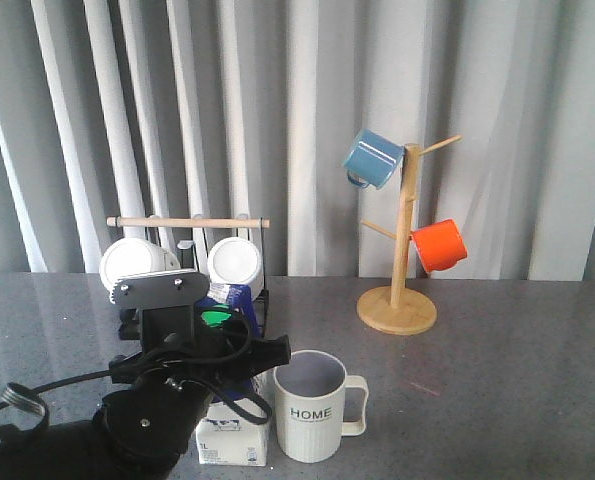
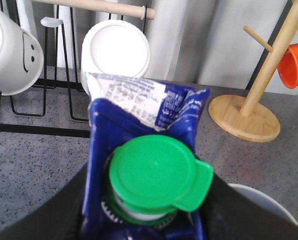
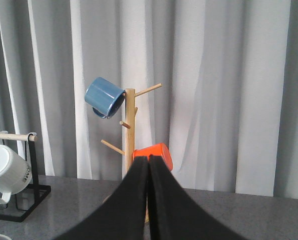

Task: Place milk next to cup
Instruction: 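Carry the milk carton with the left gripper beside the HOME mug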

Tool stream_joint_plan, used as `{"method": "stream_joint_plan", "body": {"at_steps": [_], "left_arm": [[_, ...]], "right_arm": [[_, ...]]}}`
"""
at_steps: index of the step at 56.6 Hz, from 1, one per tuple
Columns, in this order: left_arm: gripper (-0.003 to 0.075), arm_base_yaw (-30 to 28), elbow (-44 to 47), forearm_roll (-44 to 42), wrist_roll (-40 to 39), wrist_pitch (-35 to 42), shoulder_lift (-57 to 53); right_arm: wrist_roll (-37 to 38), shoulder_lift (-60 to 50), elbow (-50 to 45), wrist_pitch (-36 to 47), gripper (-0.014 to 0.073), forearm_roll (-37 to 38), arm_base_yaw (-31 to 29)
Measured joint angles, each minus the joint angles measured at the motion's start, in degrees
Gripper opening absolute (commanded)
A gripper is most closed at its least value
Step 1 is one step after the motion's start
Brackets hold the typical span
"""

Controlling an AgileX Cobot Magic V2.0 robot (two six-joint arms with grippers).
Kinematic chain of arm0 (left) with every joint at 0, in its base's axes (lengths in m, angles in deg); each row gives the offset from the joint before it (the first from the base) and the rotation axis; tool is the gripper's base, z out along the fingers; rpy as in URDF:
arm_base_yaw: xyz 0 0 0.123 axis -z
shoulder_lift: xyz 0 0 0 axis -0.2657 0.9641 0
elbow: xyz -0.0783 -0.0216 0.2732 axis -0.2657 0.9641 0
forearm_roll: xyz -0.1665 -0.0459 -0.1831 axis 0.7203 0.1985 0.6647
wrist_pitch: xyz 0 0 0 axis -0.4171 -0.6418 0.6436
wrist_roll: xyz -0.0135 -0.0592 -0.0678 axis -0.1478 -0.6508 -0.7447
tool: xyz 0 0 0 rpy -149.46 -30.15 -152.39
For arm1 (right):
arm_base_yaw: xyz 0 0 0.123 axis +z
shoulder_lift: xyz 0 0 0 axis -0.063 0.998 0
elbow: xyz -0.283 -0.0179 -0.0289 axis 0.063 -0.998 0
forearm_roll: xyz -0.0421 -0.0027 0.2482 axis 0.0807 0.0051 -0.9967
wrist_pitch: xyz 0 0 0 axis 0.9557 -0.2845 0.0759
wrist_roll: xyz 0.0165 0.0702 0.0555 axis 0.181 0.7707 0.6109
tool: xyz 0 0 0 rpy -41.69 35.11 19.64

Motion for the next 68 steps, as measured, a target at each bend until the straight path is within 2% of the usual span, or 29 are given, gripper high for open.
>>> {"method": "stream_joint_plan", "body": {"at_steps": [30,34,38,44,49,53,54,68], "left_arm": [[0.0022,0.00,0.00,-0.15,0.12,-0.25,0.00],[0.0075,0.00,0.00,-0.15,0.44,-0.25,0.02],[0.0172,0.00,0.00,-0.15,1.23,-0.46,0.07],[0.0375,0.00,-0.06,-0.17,1.88,-0.64,0.07],[0.0587,0.00,-0.19,0.14,2.13,-0.66,0.07],[0.0720,0.00,-0.25,1.48,2.48,-0.66,0.20],[0.0736,0.00,-0.25,1.70,2.60,-0.66,0.31],[0.0716,0.00,-0.25,2.79,5.48,-0.66,-1.20]], "right_arm": [[0.00,0.00,0.00,0.00,-0.0009,0.00,0.00],[0.00,0.00,0.00,0.00,-0.0009,0.00,0.00],[0.00,0.00,0.00,0.00,-0.0009,0.00,0.00],[0.00,0.00,0.00,0.00,-0.0009,0.00,0.00],[0.00,0.00,0.00,0.00,-0.0009,0.00,0.00],[0.00,0.00,0.00,0.00,-0.0009,0.00,0.00],[0.00,0.00,0.00,0.00,-0.0009,0.00,0.00],[0.00,0.00,0.00,0.00,-0.0009,0.00,0.00]]}}
